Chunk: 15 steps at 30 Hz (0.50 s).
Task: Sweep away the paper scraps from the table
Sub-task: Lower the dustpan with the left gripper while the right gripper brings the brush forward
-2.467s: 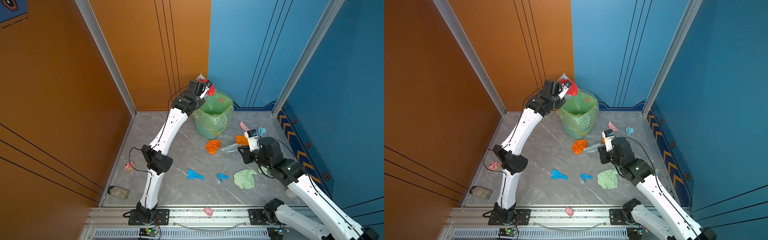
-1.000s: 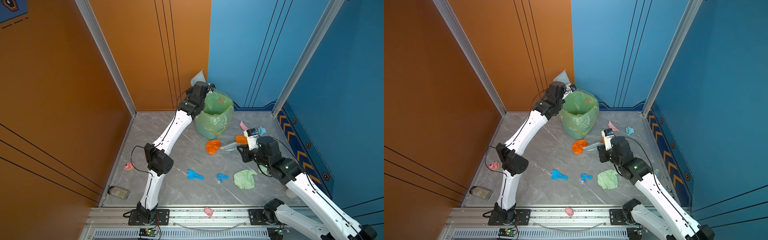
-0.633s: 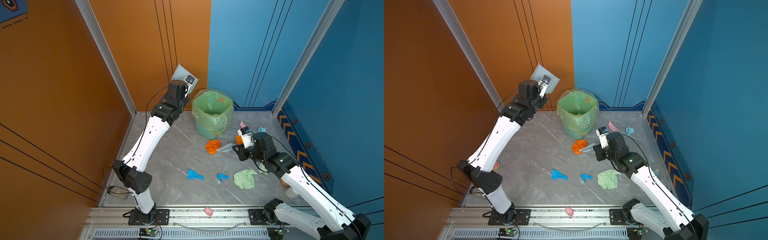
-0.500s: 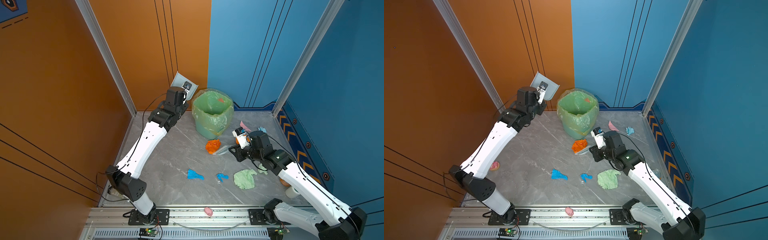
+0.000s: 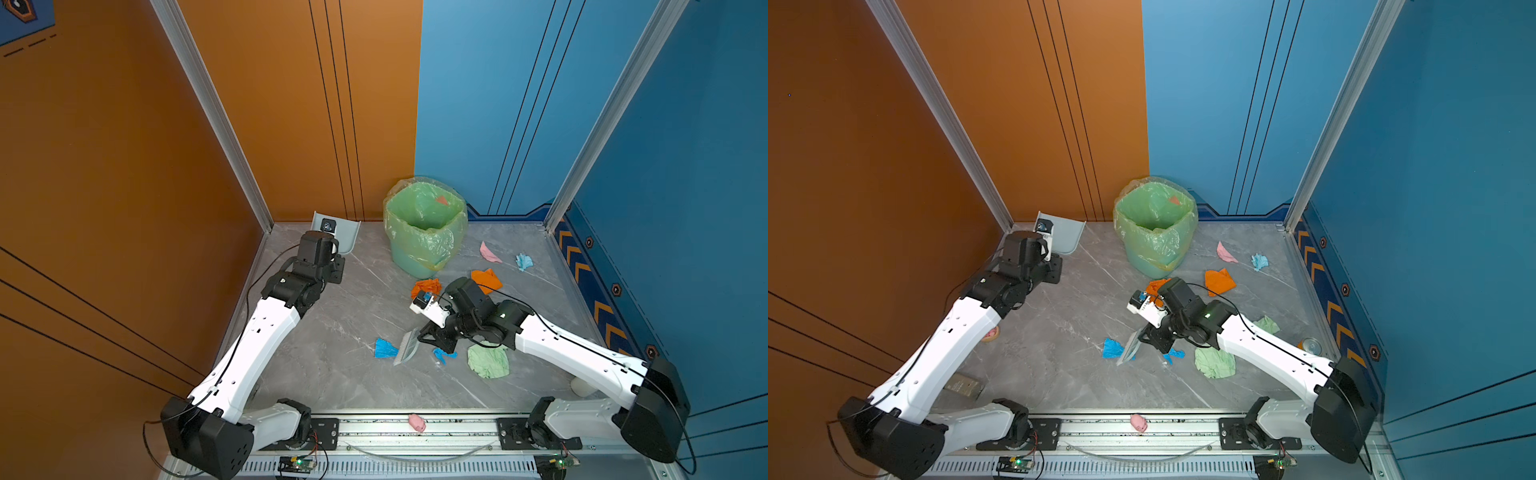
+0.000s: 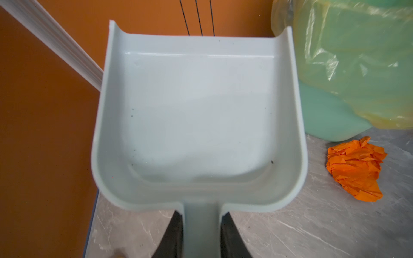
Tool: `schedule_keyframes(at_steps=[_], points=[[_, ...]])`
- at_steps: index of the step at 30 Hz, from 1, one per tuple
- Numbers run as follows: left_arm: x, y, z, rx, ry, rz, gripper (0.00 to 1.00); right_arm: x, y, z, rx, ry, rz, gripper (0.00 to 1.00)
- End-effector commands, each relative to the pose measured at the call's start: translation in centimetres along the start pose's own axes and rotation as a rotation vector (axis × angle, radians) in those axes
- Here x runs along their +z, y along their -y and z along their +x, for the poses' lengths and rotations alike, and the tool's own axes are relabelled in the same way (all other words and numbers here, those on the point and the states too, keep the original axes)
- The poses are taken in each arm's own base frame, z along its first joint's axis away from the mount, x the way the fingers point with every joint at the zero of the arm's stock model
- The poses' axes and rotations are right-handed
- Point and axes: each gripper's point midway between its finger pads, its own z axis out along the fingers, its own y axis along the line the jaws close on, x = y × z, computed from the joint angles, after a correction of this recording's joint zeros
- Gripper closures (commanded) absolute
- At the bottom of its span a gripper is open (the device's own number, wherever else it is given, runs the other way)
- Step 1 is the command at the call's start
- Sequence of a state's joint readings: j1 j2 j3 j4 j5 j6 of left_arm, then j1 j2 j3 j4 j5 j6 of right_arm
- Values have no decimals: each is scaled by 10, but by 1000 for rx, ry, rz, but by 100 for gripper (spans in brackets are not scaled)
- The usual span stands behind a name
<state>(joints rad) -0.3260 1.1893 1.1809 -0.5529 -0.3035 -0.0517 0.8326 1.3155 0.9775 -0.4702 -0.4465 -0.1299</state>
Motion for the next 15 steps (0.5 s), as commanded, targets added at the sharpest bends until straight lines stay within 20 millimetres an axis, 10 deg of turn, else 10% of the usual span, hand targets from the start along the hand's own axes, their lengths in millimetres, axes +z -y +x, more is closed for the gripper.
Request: schedule_keyframes(at_steps=[1, 9, 15], points=[[0, 11, 25, -86, -50, 76, 100, 14, -12, -11, -131, 47, -33, 100], [10, 17, 66, -131, -141, 112, 100, 49, 4, -7, -141, -15, 13, 100], [15, 18, 75, -148, -171, 129, 100, 71, 51, -12, -122, -19, 216, 100]])
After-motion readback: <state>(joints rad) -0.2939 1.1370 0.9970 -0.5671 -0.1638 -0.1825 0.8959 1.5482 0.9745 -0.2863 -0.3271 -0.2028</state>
